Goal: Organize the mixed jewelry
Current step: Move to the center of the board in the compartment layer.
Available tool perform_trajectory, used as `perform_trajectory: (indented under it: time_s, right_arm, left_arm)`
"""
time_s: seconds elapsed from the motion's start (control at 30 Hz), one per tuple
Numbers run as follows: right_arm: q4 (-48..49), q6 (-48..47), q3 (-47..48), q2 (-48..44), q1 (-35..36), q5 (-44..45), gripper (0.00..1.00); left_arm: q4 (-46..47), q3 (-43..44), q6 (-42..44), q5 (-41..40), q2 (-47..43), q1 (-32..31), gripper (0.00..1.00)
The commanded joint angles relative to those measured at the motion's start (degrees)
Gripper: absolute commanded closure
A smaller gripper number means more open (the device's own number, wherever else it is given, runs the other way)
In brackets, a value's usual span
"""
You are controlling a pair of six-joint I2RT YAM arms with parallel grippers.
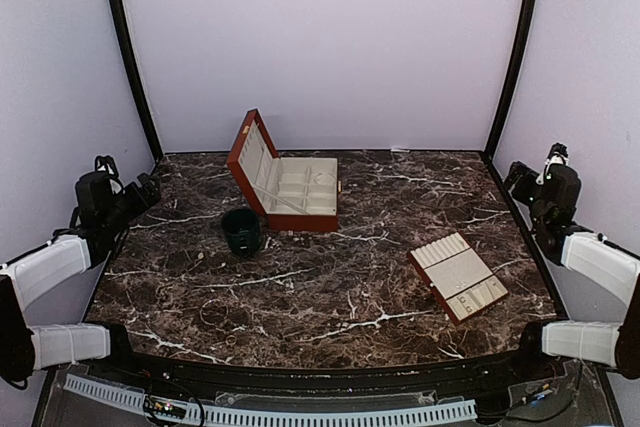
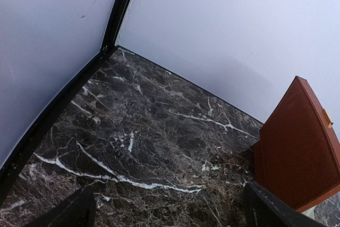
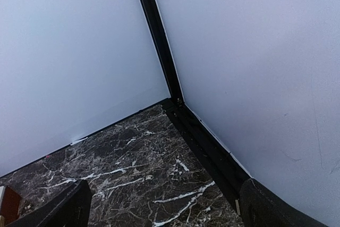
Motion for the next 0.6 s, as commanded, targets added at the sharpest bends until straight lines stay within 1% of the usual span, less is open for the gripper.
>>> perform_trajectory:
  time_s: [0.0,0.13,0.23,0.33,0.4,0.5,0.57]
  right_arm:
    - [-1.3,-1.2,1.9,0.0,0.0,-0.3,0.01]
    - [-1.2,-2.0,1.8,-0.3,0.0,-1.7,0.01]
    - [-1.0,-2.8,1.8,-0.1,0.0,-4.8,0.01]
    - [-2.0,-3.5,2.6,0.4,0.0,-7.6,0.02]
    - [-4.7,-3.0,4.4,0.9,0.0,-9.5,0.02]
    - [-9.1,-2.8,7.2,2.2,0.3,-16.3,0.04]
    - [-10.8,-2.6,8.1,3.6,0.9,-20.8,0.06]
  left_arm:
    - [-1.5,-0.2,-2.8,-0.4,-0.7,-0.1,0.01]
    - [-2.3,-0.3,-5.4,-1.5,-1.0,0.0,0.01]
    - [-2.9,-0.8,-6.9,-2.0,-2.1,0.0,0.01]
    - [-6.1,0.2,-7.4,-2.1,-4.0,0.1,0.01]
    - [-8.9,1.7,-6.8,-0.8,-5.5,0.1,0.01]
    - [-13.4,4.6,-2.3,3.9,-7.6,0.0,0.01]
    - [-17.9,7.2,-0.1,5.7,-8.0,0.0,0.01]
